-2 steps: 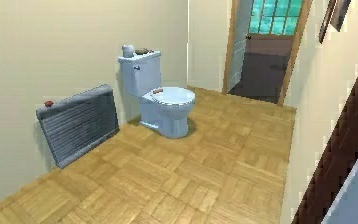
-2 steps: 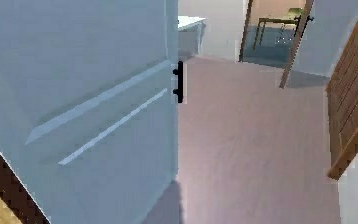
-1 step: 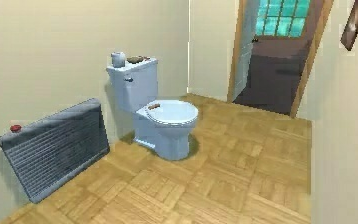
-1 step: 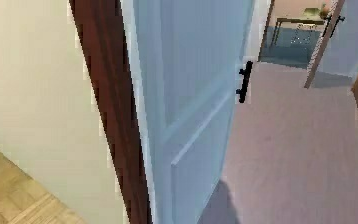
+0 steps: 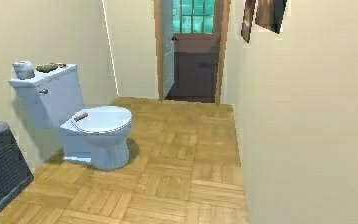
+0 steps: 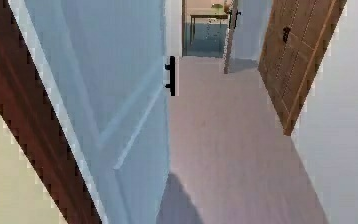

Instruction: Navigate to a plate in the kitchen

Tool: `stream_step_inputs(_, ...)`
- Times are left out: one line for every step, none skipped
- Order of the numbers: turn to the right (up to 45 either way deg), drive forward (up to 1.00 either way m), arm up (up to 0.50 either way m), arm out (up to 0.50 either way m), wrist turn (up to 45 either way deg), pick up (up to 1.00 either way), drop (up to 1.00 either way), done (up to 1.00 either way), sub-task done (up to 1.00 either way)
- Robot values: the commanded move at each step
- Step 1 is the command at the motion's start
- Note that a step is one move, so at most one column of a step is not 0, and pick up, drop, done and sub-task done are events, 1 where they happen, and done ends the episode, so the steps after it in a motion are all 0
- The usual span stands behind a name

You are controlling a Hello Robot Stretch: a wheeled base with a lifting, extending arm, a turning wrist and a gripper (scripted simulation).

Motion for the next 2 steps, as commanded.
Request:
stream_step_inputs(0.0, 1.0, 0.0, 0.0, 0.0, 0.0, 0.0, 0.0, 0.0)
stream_step_inputs(3.0, 0.0, 0.0, 0.0, 0.0, 0.0, 0.0, 0.0, 0.0)
